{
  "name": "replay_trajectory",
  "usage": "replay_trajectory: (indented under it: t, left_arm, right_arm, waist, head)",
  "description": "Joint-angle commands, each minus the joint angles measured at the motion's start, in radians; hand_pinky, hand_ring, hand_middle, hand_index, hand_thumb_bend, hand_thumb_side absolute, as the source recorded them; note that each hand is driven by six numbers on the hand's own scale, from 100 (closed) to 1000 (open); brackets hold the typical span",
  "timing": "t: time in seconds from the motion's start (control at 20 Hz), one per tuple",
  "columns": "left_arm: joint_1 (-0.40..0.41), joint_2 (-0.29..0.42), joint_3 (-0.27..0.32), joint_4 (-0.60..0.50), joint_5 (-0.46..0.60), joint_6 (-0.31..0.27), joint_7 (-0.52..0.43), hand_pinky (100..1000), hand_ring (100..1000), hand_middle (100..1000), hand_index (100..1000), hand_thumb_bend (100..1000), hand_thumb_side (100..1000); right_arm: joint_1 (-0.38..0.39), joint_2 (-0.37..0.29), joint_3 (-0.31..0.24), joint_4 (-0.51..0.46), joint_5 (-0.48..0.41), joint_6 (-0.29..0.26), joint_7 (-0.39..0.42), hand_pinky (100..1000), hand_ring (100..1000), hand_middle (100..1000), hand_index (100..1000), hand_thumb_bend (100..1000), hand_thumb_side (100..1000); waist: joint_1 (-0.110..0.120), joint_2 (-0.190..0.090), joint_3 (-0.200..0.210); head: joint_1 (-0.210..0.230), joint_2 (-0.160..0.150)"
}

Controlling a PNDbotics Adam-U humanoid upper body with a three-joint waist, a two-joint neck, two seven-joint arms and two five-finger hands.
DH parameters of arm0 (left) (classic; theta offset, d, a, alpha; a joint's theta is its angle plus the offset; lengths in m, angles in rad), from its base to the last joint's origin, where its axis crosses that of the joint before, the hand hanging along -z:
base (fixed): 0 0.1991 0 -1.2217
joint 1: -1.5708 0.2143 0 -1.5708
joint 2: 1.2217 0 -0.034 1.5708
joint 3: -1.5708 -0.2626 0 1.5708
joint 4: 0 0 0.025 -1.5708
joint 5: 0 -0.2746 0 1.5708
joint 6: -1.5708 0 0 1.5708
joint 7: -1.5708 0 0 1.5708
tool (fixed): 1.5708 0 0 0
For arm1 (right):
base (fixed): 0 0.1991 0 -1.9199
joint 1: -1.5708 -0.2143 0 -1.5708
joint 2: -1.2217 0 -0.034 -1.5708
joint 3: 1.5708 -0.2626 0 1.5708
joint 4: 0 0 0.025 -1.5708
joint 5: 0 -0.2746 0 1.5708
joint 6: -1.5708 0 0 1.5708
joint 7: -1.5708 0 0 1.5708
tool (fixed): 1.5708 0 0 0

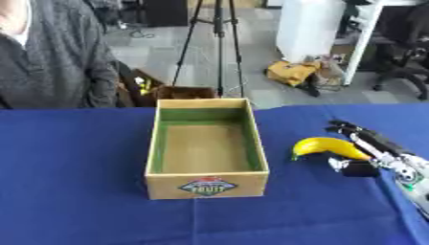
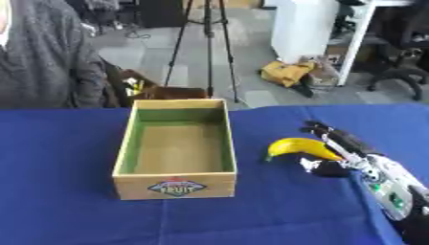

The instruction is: Pick up objects on the table and place them in the box.

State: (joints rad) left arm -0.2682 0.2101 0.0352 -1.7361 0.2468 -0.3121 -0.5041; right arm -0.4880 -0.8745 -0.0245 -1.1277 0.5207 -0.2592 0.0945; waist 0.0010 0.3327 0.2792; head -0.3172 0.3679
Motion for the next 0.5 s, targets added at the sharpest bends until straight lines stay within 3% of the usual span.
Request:
replay_trajectory:
  t: [0.05, 0.5]
  left_arm:
    - [-0.01, 0.009, -0.002, -0.014, 0.002, -0.001, -0.002, 725, 507, 506, 728, 257, 974]
    - [-0.009, 0.008, -0.003, -0.014, 0.003, -0.001, -0.006, 726, 508, 506, 729, 258, 976]
  right_arm:
    - [-0.003, -0.039, -0.015, -0.002, -0.004, 0.004, 0.001, 935, 1000, 1000, 949, 100, 478]
    - [0.0, -0.035, -0.011, 0.002, -0.009, 0.003, 0.023, 857, 1000, 966, 951, 100, 495]
  waist:
    - [-0.001, -0.016, -0.004]
    - [0.001, -0.014, -0.01]
  head:
    - [0.005, -0.005]
    - [0.005, -0.005]
